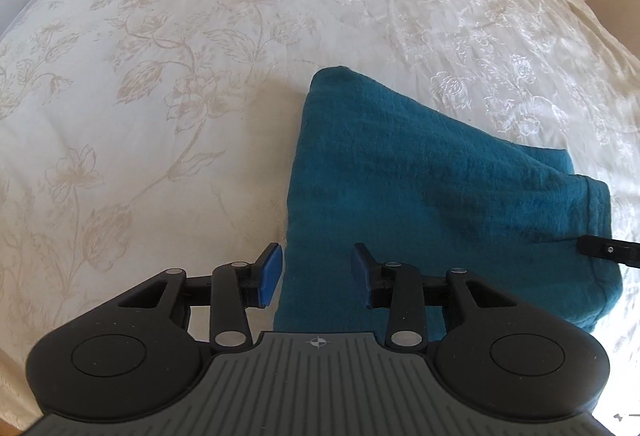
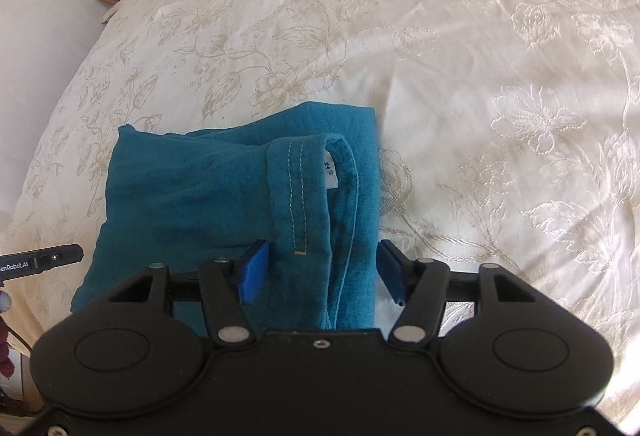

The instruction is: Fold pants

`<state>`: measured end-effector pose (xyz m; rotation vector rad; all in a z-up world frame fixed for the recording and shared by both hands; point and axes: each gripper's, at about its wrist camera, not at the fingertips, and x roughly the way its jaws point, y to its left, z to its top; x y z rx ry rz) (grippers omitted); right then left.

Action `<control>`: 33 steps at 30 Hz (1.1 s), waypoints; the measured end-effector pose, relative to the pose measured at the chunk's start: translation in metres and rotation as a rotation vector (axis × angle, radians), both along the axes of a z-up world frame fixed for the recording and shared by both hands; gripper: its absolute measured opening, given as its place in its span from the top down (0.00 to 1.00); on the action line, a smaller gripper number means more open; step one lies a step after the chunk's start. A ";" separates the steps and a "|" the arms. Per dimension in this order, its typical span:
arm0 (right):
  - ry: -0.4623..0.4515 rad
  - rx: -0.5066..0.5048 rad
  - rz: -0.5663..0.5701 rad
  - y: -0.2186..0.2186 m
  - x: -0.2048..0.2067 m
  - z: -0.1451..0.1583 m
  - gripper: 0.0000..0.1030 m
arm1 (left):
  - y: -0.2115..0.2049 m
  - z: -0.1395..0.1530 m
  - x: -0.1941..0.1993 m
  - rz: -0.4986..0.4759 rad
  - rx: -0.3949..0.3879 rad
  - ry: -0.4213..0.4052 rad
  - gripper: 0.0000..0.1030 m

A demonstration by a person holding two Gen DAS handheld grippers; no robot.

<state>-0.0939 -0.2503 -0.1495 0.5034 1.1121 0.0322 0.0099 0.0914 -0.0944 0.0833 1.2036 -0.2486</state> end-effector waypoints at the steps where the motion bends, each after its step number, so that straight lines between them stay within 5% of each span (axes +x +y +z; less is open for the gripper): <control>1: 0.009 0.015 -0.002 -0.001 0.001 -0.004 0.38 | -0.001 -0.007 0.006 -0.016 -0.010 0.019 0.58; 14: 0.077 0.077 -0.082 -0.005 0.009 -0.031 0.34 | -0.004 -0.066 0.036 -0.082 -0.073 0.152 0.40; 20: 0.092 0.127 -0.104 -0.010 0.011 -0.040 0.25 | -0.008 -0.078 0.039 -0.089 -0.116 0.172 0.28; 25: 0.097 0.138 -0.069 0.005 0.035 -0.053 0.01 | -0.020 -0.089 0.044 -0.097 -0.147 0.178 0.01; 28: 0.097 0.111 -0.037 0.017 0.045 -0.052 0.00 | -0.032 -0.092 0.044 -0.123 -0.103 0.148 0.01; 30: 0.085 0.131 -0.043 0.018 0.045 -0.051 0.09 | -0.031 -0.092 0.043 -0.093 -0.119 0.152 0.01; 33: 0.077 0.167 -0.073 0.012 0.039 -0.044 0.48 | -0.020 -0.091 0.046 -0.033 -0.186 0.175 0.06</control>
